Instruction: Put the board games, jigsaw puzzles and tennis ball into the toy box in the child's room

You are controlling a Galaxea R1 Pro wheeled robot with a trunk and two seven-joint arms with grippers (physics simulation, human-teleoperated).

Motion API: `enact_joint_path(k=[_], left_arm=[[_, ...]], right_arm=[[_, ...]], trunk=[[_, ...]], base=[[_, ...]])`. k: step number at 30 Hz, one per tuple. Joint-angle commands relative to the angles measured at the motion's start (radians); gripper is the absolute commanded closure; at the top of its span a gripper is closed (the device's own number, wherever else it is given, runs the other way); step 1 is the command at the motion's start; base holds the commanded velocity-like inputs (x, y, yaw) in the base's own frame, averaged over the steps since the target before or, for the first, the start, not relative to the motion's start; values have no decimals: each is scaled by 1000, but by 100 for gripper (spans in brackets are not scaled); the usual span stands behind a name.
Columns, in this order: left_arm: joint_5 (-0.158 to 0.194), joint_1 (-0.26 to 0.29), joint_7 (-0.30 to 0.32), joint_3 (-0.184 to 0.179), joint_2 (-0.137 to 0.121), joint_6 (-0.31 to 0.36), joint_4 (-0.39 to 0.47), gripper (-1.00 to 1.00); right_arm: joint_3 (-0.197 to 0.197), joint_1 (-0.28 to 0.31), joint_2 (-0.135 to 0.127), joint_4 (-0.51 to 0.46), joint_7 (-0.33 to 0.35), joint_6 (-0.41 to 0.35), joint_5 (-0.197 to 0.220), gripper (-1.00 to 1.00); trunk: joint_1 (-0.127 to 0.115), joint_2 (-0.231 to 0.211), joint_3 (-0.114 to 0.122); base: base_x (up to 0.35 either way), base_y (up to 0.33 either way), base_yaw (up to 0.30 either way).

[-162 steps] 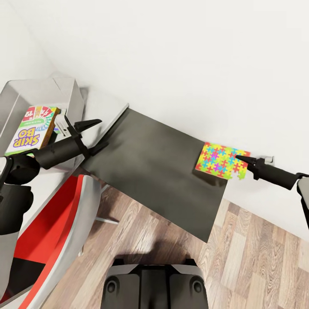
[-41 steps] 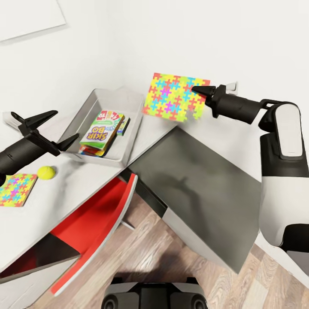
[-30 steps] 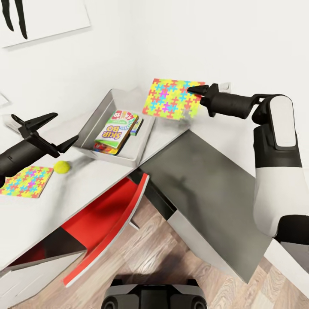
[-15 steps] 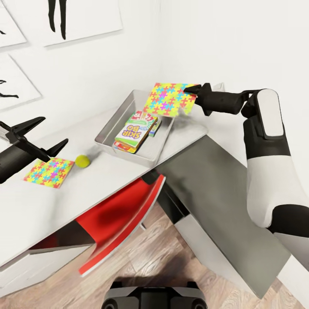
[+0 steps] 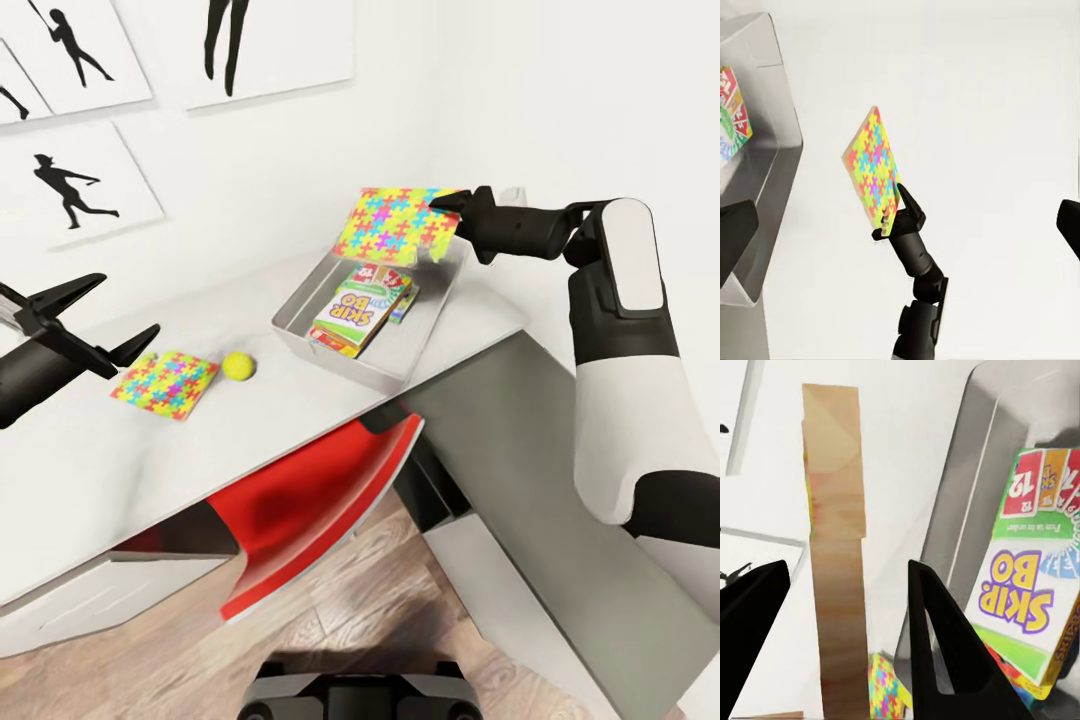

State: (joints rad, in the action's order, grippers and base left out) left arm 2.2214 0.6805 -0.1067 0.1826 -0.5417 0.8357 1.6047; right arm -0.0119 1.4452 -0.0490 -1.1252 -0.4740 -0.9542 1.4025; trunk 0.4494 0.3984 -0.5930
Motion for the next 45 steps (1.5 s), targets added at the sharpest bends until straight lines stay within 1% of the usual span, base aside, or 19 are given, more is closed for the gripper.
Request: enact_joint_path(k=[1,6,9,16,18,22,24,28,29,30,36,45], left_arm=[[10,1,-11,0,0,4,0,-100],[10,2,-13,-2,0,4,0,-100],[11,2,-14,-3,0,5,0,-100],[7,-6,-9,1,0,4,1,-100],[7,-12,-8,2,0,4,1,-100],[6,-18,-7,3,2,3,1,-100],[7,-20,-7,3,2,2,1,-100],[7,-22,-7,2,3,3,1,-100],[7,-22,-7,2,3,3,1,-100],[7,-22,-10,1,3,3,1,-100],[7,-20,-13,-2,2,4,1,-100],[7,-16,-18,-4,1,4,1,-100]], right_arm=[[-1,1,0,0,-10,-2,11,100],[-2,2,-3,2,-11,0,11,100],[-3,2,-9,3,-10,2,11,100],[-7,-3,-20,-19,-16,3,12,100],[-10,-5,-35,-22,-31,3,12,100],[-13,-8,-77,5,-92,12,14,100],[-14,-8,-90,29,-119,39,14,100],[-14,-8,-110,66,-139,159,17,100],[-14,-8,-110,66,-139,159,17,100],[-14,-8,-116,81,-149,204,19,100],[-12,0,-123,135,-160,250,19,100],[-3,4,-114,163,-157,266,17,100]], trunk=[[1,2,0],[1,2,4],[1,2,6],[1,2,8],[1,2,8],[1,2,9],[1,2,9],[1,2,9],[1,2,9],[1,2,9],[1,2,9],[1,2,9]], base=[[0,0,239],[0,0,237],[0,0,192],[0,0,77],[0,0,30],[0,0,16],[0,0,8],[0,0,4],[0,0,2],[0,0,2],[0,0,1],[0,0,0]])
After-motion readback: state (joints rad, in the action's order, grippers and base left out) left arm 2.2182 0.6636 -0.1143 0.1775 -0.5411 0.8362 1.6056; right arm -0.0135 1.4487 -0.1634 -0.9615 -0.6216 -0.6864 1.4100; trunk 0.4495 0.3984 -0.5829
